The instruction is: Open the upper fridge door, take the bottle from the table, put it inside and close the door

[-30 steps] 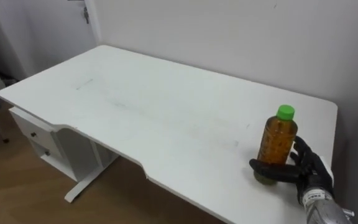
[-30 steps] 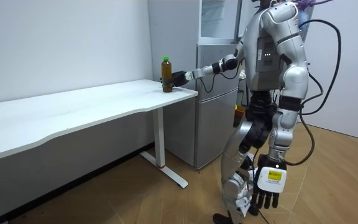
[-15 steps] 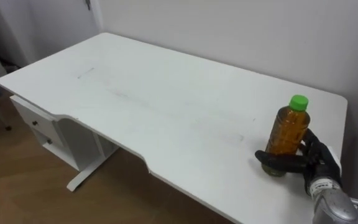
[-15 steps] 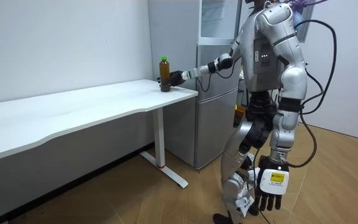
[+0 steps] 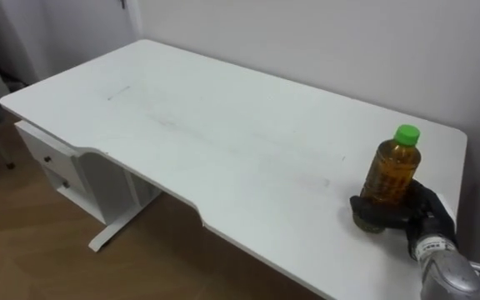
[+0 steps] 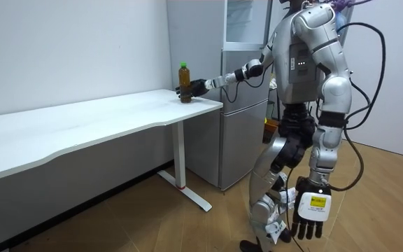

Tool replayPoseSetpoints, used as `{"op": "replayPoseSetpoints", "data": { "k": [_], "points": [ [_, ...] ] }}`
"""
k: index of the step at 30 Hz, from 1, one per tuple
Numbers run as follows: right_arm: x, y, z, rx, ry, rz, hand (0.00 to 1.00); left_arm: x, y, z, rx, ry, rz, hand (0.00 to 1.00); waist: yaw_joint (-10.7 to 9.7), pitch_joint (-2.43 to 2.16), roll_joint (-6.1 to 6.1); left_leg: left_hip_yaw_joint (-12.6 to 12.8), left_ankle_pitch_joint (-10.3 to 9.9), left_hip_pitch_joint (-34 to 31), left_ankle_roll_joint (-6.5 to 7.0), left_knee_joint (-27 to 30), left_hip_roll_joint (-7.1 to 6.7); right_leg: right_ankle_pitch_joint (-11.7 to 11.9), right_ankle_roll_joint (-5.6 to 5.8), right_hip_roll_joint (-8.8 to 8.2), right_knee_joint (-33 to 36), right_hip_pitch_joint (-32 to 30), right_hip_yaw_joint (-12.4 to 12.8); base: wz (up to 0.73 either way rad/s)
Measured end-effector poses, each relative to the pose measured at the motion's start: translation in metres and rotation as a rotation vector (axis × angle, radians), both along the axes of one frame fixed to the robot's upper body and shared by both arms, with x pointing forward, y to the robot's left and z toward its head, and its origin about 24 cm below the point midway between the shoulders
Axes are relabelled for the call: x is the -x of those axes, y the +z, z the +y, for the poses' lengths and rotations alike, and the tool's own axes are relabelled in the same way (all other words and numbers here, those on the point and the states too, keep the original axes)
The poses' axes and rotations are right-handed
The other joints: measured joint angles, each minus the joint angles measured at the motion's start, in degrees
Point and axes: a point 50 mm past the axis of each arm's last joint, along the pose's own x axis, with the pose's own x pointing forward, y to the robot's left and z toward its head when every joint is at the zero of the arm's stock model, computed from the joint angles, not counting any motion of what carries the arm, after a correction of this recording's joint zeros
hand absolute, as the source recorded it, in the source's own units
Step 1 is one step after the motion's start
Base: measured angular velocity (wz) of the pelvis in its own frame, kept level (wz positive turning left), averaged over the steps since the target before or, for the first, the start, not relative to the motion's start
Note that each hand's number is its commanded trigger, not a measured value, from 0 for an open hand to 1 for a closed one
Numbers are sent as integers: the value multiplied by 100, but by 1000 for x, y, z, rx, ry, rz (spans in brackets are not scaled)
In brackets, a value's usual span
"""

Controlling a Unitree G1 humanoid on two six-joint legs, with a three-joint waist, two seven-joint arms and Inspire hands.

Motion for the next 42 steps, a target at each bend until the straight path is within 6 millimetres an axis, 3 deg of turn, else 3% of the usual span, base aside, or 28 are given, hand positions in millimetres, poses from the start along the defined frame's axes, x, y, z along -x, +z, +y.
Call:
{"op": "replayPoseSetpoints", "data": {
  "k": [4,14,18,20,22,26,30,35,36,42],
  "points": [
    [0,1,-3,14,5,3,100,4,0,1,-1,5,19,0,22,15,26,-2,0,-1,0,-9,-1,0,0,-1,-9,1,-1,0],
    [0,-1,-1,-22,29,41,100,4,2,4,-14,20,-3,0,-18,1,39,-5,0,242,0,-136,-24,-15,26,-7,-109,212,7,0],
    [2,19,23,-20,137,-59,100,9,3,4,-14,22,-2,0,-151,-12,26,58,1,457,1,-227,-29,-21,39,4,-128,367,32,-2],
    [4,32,39,-15,218,-125,100,12,3,6,-23,29,9,0,-192,-42,-1,102,2,626,1,-323,-17,-18,44,1,-224,518,41,-9],
    [12,49,55,11,299,-214,100,17,3,10,-40,36,26,0,-230,-133,-47,157,2,878,0,-472,1,0,71,76,-405,748,108,-14],
    [23,71,73,71,383,-330,100,22,4,11,-48,46,38,0,-336,-212,-53,205,0,1260,-2,-664,17,54,115,141,-652,1128,170,-7],
    [39,82,87,121,482,-409,100,23,4,13,-54,68,39,0,-413,-227,-58,371,0,1578,-3,-853,65,94,120,188,-724,1317,348,-21],
    [54,78,93,134,554,-415,100,25,4,17,-68,69,54,0,-679,-226,-51,385,-2,1767,1,-951,59,115,131,202,-794,1509,433,-7],
    [56,80,95,153,569,-423,100,22,4,17,-72,72,51,0,-792,-229,-55,400,-1,1773,1,-951,64,122,128,208,-795,1505,456,-12],
    [64,101,99,183,629,-511,100,0,4,19,-75,51,5,0,-908,-226,-45,683,-1,1925,1,-1030,151,194,103,264,-815,1505,661,-22]
  ]
}}
